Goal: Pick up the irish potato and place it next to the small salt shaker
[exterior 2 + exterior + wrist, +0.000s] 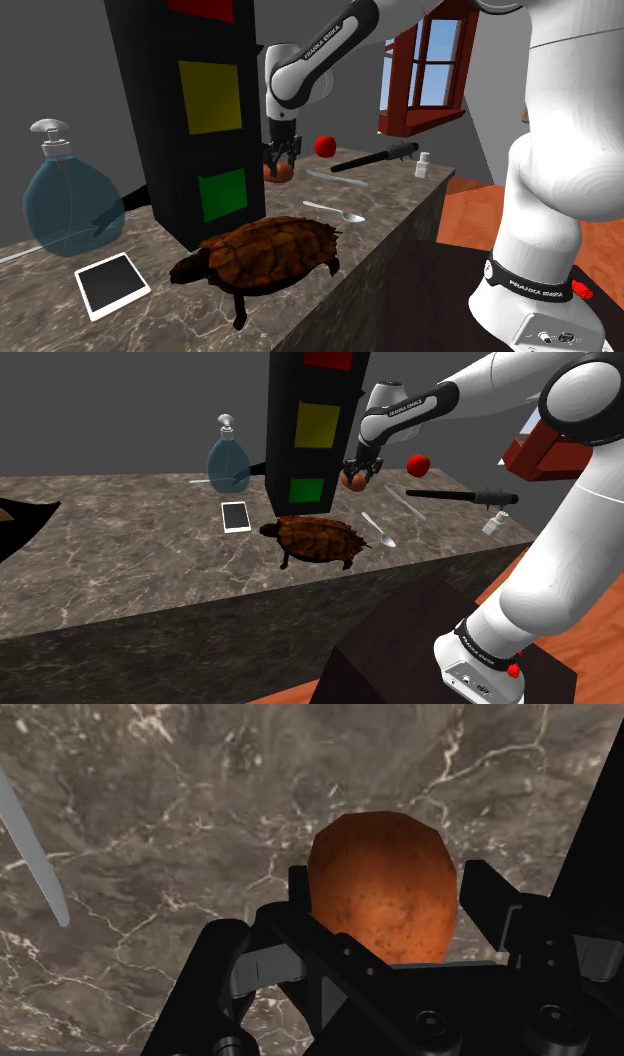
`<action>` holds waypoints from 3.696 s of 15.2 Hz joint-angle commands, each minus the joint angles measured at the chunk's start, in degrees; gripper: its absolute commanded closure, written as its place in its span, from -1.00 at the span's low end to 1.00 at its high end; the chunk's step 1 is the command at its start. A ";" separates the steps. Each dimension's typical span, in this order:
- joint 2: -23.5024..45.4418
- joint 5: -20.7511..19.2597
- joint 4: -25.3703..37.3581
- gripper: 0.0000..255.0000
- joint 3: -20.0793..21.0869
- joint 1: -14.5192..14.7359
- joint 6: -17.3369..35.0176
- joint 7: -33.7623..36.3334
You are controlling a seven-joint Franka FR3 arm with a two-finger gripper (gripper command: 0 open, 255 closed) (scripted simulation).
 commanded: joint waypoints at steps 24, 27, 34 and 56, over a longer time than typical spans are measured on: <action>-5.91 -0.03 11.75 1.00 0.12 0.28 -17.62 -0.98; -11.01 -0.57 5.59 1.00 -1.11 -0.98 -16.33 -3.19; -21.96 -2.53 -6.19 1.00 -4.63 -4.25 -14.83 -8.91; -45.19 -14.00 -21.95 1.00 -21.96 -18.32 -18.59 -33.02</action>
